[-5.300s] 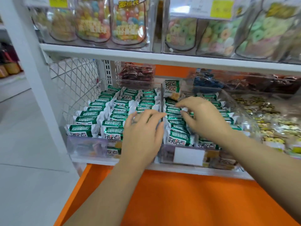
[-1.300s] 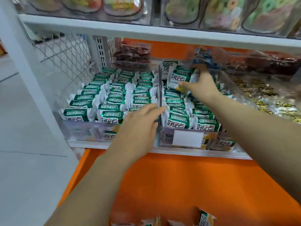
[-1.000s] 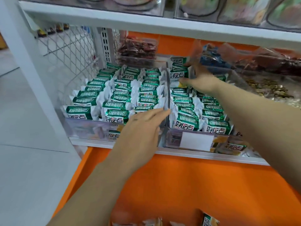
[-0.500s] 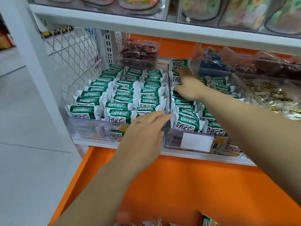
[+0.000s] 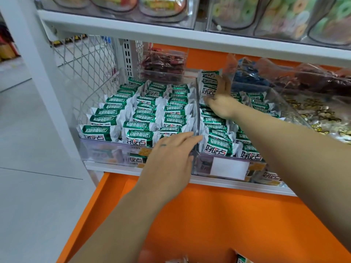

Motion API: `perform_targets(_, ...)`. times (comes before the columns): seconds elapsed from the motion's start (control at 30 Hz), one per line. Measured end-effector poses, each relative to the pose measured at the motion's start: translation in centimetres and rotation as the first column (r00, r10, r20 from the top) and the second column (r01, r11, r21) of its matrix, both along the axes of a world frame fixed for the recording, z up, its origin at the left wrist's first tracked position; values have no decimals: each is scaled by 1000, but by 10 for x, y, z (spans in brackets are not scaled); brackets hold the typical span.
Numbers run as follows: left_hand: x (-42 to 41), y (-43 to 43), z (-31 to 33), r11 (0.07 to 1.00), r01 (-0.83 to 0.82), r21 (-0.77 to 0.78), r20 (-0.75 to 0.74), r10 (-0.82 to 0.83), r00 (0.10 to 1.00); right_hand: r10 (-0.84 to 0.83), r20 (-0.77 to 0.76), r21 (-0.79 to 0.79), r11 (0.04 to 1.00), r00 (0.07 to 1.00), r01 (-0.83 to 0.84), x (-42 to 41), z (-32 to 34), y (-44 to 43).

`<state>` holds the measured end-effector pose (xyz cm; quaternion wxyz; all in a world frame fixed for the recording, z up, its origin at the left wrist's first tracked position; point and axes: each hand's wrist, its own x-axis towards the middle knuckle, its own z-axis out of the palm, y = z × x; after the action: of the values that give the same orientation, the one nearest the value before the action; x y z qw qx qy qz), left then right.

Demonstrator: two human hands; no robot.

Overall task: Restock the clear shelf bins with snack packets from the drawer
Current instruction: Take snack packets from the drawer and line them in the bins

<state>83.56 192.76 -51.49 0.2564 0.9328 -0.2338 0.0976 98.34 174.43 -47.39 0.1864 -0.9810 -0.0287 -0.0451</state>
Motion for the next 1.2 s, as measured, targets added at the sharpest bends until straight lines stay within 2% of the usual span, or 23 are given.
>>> perform_targets(0.1, 0, 2, -1, 1000, 14, -5, 7, -14, 1000, -7, 35, -129, 992, 999, 11, -5, -5, -1)
perform_targets(0.2, 0, 4, -3, 1000, 20, -14, 10, -20, 1000, -45, 222, -190, 978, 974, 88, -21, -8, 0)
perform_targets(0.27, 0, 4, -3, 1000, 24, -20, 17, -23, 1000, -28, 265, -278, 955, 964, 104, -31, -8, 2)
perform_targets(0.37, 0, 4, -3, 1000, 19, -10, 34, -19, 999, 46, 89, -369, 929, 995, -10, -36, -9, 6)
perform_targets(0.43, 0, 3, -4, 1000, 14, -2, 43, -14, 999, 79, -6, -358, 931, 997, -76, -35, -9, 6)
perform_targets(0.6, 0, -1, -5, 1000, 0, 18, 73, -1, 997, 117, -73, -307, 942, 990, -134, -38, -3, -2)
perform_targets(0.67, -1, -3, -9, 999, -17, 49, 122, 11, 992, 162, 1, -263, 952, 987, -156, -52, -2, -6)
perform_targets(0.77, -8, -10, -21, 992, -82, 100, 236, 56, 970, 257, 229, -113, 965, 939, -236, -96, -6, -9)
perform_targets(0.83, -15, -15, -33, 981, -137, 134, 308, 90, 947, 362, 390, -126, 932, 846, -341, -130, -18, -15)
perform_targets(0.93, -27, -15, -52, 967, -156, 203, 361, 75, 930, 483, 450, -176, 873, 751, -455, -171, -47, -39)
perform_targets(1.07, -39, -9, -83, 930, -138, 341, 340, 15, 940, 653, 295, -225, 757, 697, -614, -203, -104, -70)
perform_targets(1.13, -44, -8, -95, 911, -100, 399, 287, -20, 958, 702, 120, -238, 707, 702, -666, -211, -135, -80)
perform_targets(1.2, -45, -9, -104, 897, -68, 437, 225, -36, 974, 633, -164, -177, 736, 757, -653, -215, -167, -87)
